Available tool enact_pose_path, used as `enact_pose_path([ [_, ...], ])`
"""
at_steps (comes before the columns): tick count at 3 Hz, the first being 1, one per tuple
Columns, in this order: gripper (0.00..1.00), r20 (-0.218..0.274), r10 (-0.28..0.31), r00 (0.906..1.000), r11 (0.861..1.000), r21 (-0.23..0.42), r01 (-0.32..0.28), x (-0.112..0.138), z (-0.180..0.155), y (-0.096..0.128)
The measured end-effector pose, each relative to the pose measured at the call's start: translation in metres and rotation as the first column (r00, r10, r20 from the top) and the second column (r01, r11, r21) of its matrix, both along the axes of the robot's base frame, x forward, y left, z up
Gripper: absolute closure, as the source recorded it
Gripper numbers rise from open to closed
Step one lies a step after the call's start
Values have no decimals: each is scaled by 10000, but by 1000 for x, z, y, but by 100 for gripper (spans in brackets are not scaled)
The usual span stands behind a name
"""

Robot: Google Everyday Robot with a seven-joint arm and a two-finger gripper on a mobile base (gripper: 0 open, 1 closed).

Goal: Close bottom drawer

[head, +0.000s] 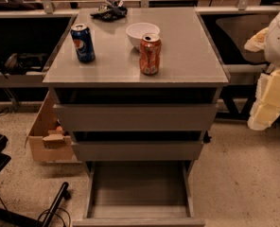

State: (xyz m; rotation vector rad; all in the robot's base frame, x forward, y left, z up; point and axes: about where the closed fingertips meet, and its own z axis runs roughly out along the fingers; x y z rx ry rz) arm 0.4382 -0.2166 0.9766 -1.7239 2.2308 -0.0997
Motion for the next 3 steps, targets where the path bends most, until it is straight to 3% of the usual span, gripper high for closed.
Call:
enact_pose_path([
  [1, 0, 0, 0, 10000, 10000, 0, 0, 0, 0, 0],
  [2, 0, -427, -225, 9988, 9995, 218, 234, -3, -33, -3],
  [3, 0, -517, -288, 9982, 9996, -19, 288, -11, -101, -4],
])
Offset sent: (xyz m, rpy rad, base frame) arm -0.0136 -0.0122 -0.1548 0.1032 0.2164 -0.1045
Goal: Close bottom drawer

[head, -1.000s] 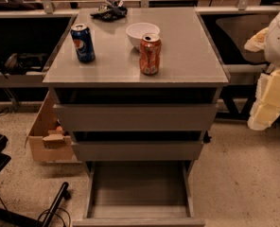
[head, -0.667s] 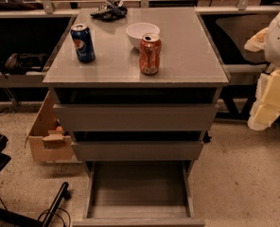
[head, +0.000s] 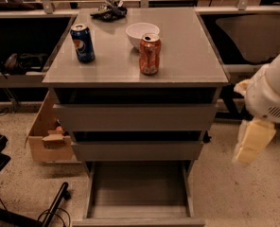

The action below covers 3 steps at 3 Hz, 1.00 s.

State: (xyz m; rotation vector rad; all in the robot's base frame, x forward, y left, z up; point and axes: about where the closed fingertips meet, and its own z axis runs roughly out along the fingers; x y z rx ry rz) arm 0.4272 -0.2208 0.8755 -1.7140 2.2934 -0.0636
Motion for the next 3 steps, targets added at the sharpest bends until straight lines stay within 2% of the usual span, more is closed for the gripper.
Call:
enact_pose_path([
  [1, 0, 34, 130, 9999, 9991, -411, -128, -6, -65, -1],
  [2, 0, -308, 164, 9994, 9971, -744, -186, -18, -150, 1],
  [3, 0, -1121, 104, 9936, 9962, -846, -200, -30, -227, 8],
])
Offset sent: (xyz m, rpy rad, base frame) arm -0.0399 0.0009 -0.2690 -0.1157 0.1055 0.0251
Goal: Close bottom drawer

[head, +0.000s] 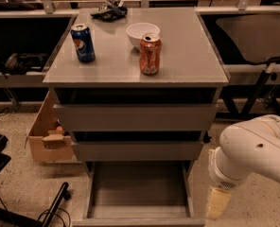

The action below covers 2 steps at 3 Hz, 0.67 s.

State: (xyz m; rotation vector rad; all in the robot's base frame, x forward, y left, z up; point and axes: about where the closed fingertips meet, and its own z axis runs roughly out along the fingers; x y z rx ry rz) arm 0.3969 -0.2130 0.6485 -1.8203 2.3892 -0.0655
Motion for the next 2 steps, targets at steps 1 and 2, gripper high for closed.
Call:
enact_pose_path([
  [1, 0, 0, 0, 10000, 10000, 0, 0, 0, 0, 0],
  [2, 0, -300, 263, 9992, 9995, 183, -258, -1, -37, 16],
])
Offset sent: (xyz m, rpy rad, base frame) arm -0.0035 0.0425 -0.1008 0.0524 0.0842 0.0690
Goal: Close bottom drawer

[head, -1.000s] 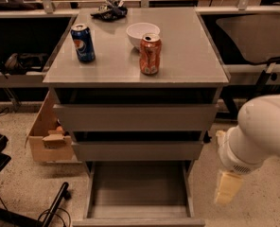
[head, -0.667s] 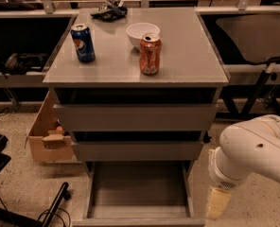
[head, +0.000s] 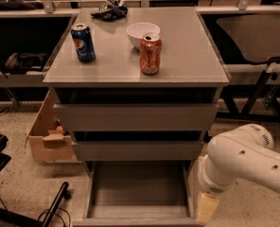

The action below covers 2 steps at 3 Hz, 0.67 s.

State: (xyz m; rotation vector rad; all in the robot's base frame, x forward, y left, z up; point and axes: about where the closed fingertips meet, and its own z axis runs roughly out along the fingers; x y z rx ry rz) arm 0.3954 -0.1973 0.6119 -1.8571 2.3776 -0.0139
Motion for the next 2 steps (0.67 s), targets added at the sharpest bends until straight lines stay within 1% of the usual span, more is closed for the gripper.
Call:
enact_pose_path([
  [1, 0, -705, 46, 9975, 10000, 66, -41, 6, -101, 18],
  [2, 0, -1014, 72, 9948, 9999, 120, -60, 15, -179, 37],
])
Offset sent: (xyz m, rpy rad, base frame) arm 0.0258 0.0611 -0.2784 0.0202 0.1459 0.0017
